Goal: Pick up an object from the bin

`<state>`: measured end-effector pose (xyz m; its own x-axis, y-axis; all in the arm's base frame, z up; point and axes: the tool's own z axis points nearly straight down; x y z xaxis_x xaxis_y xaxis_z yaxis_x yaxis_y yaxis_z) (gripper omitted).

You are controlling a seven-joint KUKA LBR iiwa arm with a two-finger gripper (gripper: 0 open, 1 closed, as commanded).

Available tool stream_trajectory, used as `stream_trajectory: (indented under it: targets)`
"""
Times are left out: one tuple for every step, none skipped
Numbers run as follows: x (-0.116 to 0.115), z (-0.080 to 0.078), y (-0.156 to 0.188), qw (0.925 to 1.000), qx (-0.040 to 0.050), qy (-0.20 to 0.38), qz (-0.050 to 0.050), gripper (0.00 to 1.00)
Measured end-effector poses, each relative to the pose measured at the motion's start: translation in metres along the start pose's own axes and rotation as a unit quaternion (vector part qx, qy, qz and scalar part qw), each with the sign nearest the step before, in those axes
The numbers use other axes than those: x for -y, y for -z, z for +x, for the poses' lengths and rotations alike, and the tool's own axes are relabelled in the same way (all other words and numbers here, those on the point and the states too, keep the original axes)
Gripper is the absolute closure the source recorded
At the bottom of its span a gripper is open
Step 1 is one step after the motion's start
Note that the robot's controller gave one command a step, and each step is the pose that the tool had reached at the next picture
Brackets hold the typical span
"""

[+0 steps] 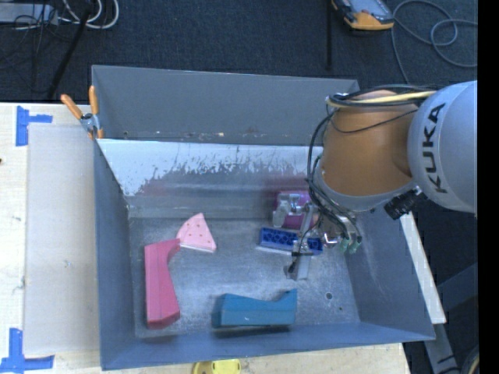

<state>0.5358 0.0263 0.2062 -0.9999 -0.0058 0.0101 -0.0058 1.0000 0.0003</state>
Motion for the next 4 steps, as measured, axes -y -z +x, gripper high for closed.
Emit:
stream_trajectory:
  targets:
    - [0.000,-0.002,0.004,1.0000,0.0039,0.000,0.000,0.00]
    - [0.040,-0.023,-0.064,0.9997,0.0069,-0.023,0.000,0.00]
    - [0.075,-0.030,-0.137,0.9951,-0.0042,-0.099,-0.004,0.00]
    - [0.079,-0.046,-0.136,0.9935,0.0039,-0.113,-0.001,0.00]
